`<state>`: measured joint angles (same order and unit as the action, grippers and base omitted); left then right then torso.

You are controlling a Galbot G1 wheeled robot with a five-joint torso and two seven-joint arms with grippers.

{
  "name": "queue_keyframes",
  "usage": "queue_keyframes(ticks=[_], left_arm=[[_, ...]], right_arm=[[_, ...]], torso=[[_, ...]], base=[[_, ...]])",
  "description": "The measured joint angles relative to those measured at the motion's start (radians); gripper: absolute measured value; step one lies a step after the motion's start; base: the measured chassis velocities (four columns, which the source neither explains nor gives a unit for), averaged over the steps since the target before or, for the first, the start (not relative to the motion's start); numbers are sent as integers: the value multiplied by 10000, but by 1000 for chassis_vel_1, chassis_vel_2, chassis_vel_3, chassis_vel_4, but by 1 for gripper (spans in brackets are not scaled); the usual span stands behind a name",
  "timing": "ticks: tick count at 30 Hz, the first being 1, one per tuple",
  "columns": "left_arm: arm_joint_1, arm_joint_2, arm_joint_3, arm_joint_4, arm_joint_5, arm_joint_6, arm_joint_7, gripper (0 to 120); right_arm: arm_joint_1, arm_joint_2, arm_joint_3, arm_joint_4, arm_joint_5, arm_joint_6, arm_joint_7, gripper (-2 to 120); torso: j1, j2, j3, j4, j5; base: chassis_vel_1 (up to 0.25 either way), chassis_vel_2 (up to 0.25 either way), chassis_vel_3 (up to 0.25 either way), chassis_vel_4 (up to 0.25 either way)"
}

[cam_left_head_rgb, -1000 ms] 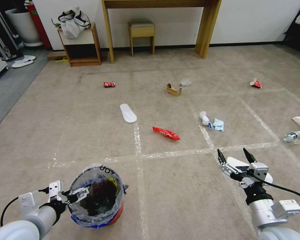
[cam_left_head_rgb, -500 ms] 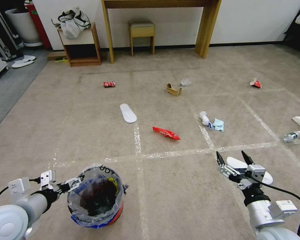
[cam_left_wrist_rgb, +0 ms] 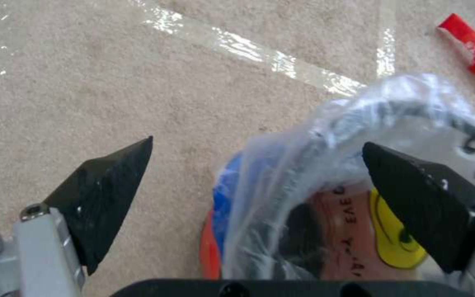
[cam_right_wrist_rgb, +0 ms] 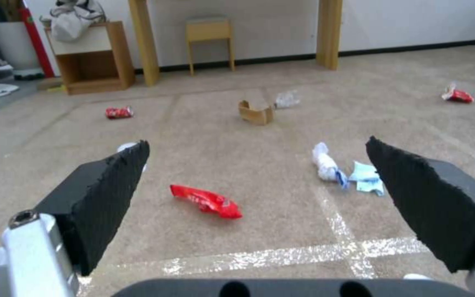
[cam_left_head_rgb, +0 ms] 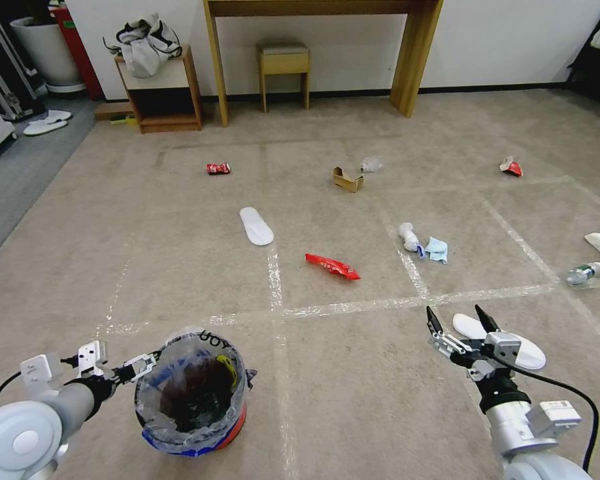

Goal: Pick up the trash bin and place the garbage on the floor into it.

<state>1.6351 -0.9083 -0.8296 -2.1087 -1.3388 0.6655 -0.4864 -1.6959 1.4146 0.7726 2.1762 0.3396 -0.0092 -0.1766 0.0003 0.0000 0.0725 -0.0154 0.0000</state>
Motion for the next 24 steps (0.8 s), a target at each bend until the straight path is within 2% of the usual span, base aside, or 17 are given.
queue_keyframes(ticks=[8, 16, 24], left_arm=[[-442, -356, 489, 746, 476, -39, 216, 100], [-610, -543, 815, 977, 762, -39, 253, 100], [-817, -882, 1432, 1190, 1542, -103, 225, 100]], right_arm=[[157, 63, -147, -276, -78, -17, 29, 100], [240, 62, -151, -416, -77, -18, 44, 100], [331, 84, -183, -616, -42, 11, 52, 100]], torso=[[0, 0, 0, 0, 0], [0, 0, 0, 0, -1], [0, 6, -4, 4, 16]], base=[[0, 0, 0, 0], [0, 0, 0, 0], [0, 0, 0, 0]])
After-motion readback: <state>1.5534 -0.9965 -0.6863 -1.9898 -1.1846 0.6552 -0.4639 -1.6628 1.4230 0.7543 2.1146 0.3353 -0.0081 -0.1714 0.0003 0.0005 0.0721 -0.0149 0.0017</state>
